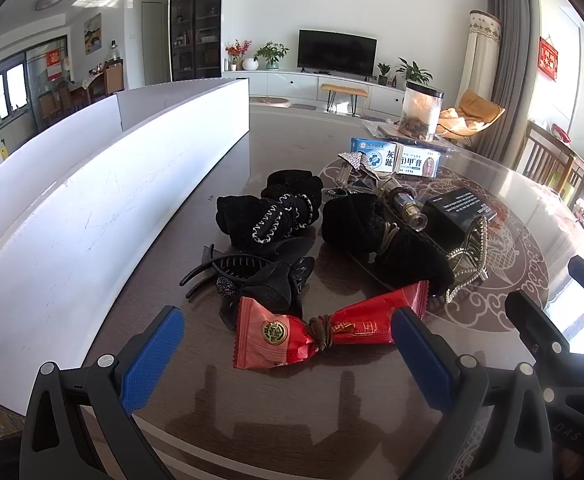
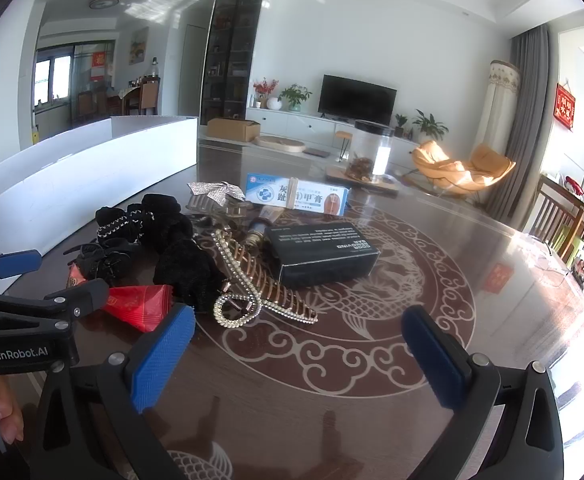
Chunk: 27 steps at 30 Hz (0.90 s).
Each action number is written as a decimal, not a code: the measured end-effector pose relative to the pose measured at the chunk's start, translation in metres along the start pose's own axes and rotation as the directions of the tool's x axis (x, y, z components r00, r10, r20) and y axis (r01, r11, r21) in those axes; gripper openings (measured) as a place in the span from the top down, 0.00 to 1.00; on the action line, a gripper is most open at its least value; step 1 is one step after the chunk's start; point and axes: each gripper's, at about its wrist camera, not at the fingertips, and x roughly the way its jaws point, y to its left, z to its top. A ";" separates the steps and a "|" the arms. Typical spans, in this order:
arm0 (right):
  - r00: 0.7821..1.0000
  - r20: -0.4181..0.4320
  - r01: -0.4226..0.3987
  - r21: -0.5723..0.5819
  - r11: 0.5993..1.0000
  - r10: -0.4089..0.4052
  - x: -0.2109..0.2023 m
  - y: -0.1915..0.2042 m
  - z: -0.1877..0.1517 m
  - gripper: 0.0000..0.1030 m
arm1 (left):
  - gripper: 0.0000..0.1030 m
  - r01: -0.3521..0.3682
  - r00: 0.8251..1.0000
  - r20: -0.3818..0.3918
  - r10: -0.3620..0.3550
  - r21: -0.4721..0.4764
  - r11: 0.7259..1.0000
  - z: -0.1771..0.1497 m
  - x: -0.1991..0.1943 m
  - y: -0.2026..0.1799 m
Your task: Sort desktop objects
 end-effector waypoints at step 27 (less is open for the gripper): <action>1.000 -0.002 -0.001 -0.001 1.000 0.001 0.001 0.000 0.000 0.00 | 0.00 -0.004 1.000 0.008 0.004 0.011 1.000 0.000 -0.001 -0.001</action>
